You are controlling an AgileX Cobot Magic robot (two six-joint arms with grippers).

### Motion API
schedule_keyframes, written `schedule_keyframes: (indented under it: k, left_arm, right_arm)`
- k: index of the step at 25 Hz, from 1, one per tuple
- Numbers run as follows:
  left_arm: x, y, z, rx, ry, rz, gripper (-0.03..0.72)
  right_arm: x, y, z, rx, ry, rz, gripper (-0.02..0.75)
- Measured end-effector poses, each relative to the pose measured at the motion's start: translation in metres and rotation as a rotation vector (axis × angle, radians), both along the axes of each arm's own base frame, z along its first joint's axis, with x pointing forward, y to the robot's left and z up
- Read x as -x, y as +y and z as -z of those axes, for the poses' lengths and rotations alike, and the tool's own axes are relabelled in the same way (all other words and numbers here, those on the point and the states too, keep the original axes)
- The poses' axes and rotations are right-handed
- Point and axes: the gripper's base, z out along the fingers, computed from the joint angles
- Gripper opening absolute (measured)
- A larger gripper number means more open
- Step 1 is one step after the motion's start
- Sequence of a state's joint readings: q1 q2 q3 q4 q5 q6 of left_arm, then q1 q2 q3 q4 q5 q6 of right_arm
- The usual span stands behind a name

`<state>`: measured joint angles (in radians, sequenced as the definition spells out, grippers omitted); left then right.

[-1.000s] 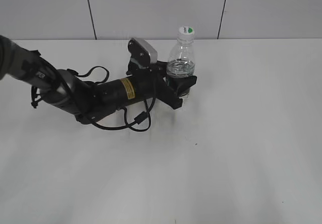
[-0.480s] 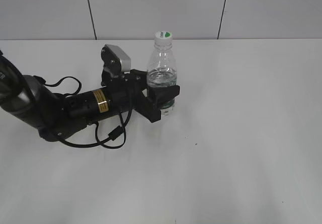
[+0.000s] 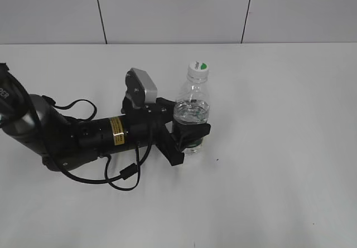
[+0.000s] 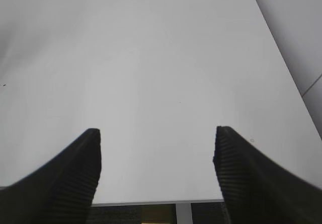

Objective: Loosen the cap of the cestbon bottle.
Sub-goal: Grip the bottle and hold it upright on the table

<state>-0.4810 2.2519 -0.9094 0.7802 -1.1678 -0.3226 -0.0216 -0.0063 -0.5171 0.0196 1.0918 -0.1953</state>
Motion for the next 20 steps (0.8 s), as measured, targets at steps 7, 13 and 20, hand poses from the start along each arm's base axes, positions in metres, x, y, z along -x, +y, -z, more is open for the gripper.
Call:
schedule_keyframes:
  k: [7,13,20]
  left_arm:
    - [0.01,-0.01,0.001,-0.02,-0.031,0.082,0.409]
    - [0.008,-0.001,0.002,-0.035,-0.039,0.103,0.409]
    - [-0.002,0.013,0.002,-0.027,-0.015,0.055,0.409]
  right_arm:
    - [0.0,0.0,0.0,0.0,0.0,0.0,0.536]
    - [0.0,0.0,0.0,0.0,0.0,0.0,0.536]
    - [0.0,0.0,0.0,0.0,0.0,0.0,0.536]
